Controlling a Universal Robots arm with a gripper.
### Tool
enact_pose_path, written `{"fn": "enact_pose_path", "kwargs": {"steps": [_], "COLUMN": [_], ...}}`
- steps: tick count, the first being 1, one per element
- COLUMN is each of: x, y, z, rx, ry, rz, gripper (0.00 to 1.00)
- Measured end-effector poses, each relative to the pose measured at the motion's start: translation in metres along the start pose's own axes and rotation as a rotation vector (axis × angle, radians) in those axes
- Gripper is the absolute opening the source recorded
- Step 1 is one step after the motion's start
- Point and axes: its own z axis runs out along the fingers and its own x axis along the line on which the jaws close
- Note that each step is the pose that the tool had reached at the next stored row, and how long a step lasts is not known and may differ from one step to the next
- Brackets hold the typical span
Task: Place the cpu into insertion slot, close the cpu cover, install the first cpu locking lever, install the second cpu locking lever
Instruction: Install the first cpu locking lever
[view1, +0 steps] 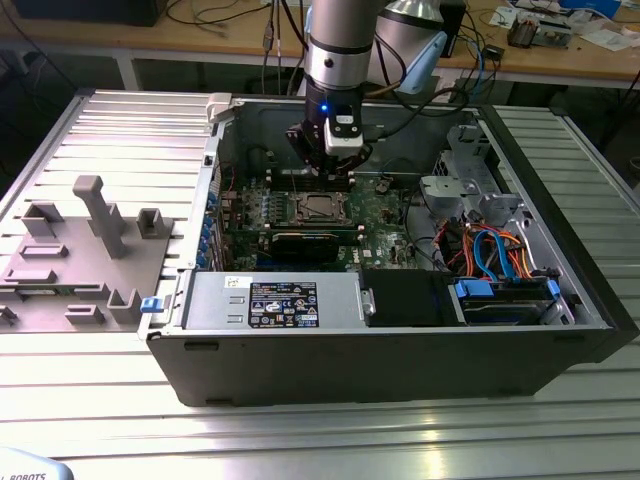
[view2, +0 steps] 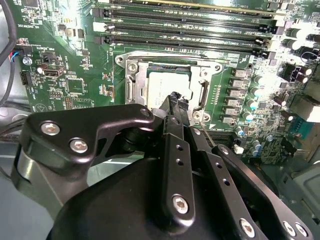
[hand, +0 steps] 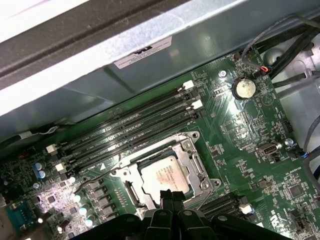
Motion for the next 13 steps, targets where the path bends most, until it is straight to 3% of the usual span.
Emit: {"fn": "enact_pose_path", "kwargs": {"steps": [13], "x": [0.0000], "y": [0.0000], "z": [0.0000], "rx": [0.0000], "ry": [-0.0011], "rz": [-0.027], "gripper": [0.11]}}
